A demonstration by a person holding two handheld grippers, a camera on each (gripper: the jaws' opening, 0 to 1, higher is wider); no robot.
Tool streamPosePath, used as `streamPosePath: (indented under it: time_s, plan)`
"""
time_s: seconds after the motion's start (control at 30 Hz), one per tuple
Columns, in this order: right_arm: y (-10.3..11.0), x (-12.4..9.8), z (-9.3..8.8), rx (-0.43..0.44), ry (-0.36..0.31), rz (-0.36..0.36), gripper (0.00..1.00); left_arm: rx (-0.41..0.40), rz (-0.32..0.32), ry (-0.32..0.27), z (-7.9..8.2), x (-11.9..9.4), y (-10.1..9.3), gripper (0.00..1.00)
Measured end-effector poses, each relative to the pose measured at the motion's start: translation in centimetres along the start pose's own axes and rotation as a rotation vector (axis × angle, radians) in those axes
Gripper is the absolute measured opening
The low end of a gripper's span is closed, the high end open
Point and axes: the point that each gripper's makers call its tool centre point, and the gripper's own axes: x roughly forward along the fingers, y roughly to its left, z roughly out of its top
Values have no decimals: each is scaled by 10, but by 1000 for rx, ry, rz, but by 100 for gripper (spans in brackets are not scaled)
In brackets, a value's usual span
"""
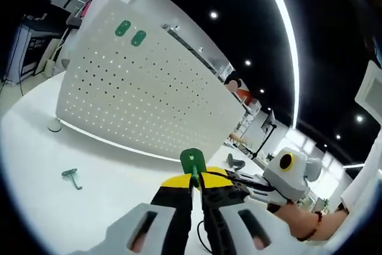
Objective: Insert the hook assembly into the mounting plate slot until the hook locks in place.
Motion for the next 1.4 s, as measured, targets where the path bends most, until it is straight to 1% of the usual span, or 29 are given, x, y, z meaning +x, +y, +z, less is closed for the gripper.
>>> streamPosePath:
  time_s: [0.07,0.13,0.2,0.43,0.47,0.5,0.57,0.67,0.77,0.83,0.97,1.0,1.07,1.17,1.23,1.3,1.33,1.4]
  plan:
    - [1,0,-1,-3,-1,2,2,-15,-3,-2,0,-1,0,4]
    - [2,0,-1,16,-8,6,2,-24,-8,-7,0,-1,0,4]
    - [2,0,0,5,-12,7,3,-29,-8,-12,0,-1,0,3]
    - [1,0,2,-31,1,11,4,0,-9,-28,3,0,-2,2]
    - [1,0,2,-27,5,14,4,16,-1,-32,4,0,-1,2]
    - [1,0,2,-27,7,16,5,36,28,-56,9,-1,3,2]
    - [-1,-1,2,-41,14,10,6,34,13,-56,10,-1,2,2]
    - [-4,-3,4,-30,0,3,7,40,16,-56,13,-1,2,2]
    - [-5,-6,2,-25,11,-2,8,58,25,-65,19,0,2,2]
    - [-7,-9,2,-24,11,-5,8,84,25,-67,22,2,0,2]
    - [-10,-14,-2,-11,22,-15,10,115,51,-84,29,3,-1,2]
    - [-11,-15,-2,-8,22,-18,10,116,67,-94,31,3,0,2]
    - [-11,-18,-1,-9,19,-20,11,137,74,-112,35,4,-2,2]
    - [-12,-22,-2,-20,24,-25,12,157,103,-121,40,6,0,2]
    - [-14,-25,-3,-8,26,-32,14,171,118,-127,43,7,0,2]
    - [-18,-29,-5,-9,35,-50,14,167,117,-133,47,9,-2,2]
    - [-19,-31,-6,-6,40,-51,15,172,126,-143,49,10,-2,2]
    - [-19,-36,-6,-5,35,-52,17,190,137,-145,53,12,-3,2]
